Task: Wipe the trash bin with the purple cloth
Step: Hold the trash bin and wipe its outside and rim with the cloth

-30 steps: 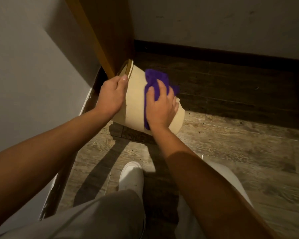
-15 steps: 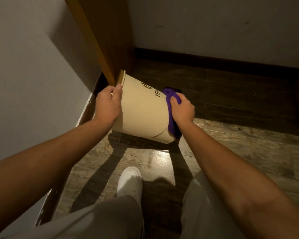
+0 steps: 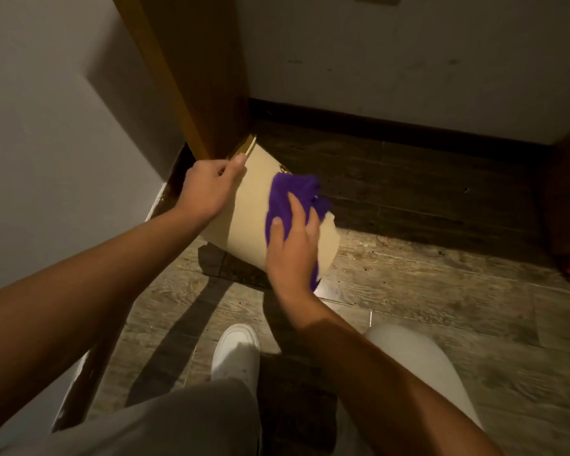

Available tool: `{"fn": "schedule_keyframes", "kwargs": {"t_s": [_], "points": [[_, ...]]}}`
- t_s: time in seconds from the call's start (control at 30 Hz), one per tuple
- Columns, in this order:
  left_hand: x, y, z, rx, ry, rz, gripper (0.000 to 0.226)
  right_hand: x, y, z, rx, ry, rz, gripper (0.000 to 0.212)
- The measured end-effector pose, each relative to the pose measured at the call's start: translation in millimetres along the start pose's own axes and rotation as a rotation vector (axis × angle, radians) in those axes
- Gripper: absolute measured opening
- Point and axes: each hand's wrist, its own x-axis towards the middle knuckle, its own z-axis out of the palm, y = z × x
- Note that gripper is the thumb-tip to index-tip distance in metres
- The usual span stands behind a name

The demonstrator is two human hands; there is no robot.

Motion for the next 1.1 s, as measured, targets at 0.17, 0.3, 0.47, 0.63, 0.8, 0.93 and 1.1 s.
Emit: {"fn": "schedule_keyframes", "kwargs": {"t_s": [0.17, 0.3, 0.47, 0.63, 0.8, 0.93, 1.1], "points": [[0, 6, 5, -0.024, -0.025, 0.022, 0.048, 2, -37, 22, 0.045, -0.016, -0.084, 0.049], [0, 7, 5, 0.032, -0.003, 0.061, 0.044, 24, -34, 23, -0.097, 0.012, -0.130, 0.051], [-10, 7, 5, -0.007, 0.021, 0.012, 0.049, 58, -2, 16, -0.154, 0.026, -0.099, 0.055], [-14, 4, 3, -0.032, 0.073, -0.066, 0.052, 84, 51, -6, -0.144, -0.018, 0.175, 0.055], [-12, 12, 7, -0.021, 0.097, -0.092, 0.052, 88, 85, -27, -0.136, -0.007, 0.377, 0.052], [0, 44, 0, -0.158, -0.094, -0.219, 0.049, 86, 95, -40, 0.204, 0.069, 0.693, 0.049], [10, 70, -18, -0.025, -0.470, -0.090, 0.048, 87, 96, -46, 0.370, 0.189, 0.836, 0.045]]}}
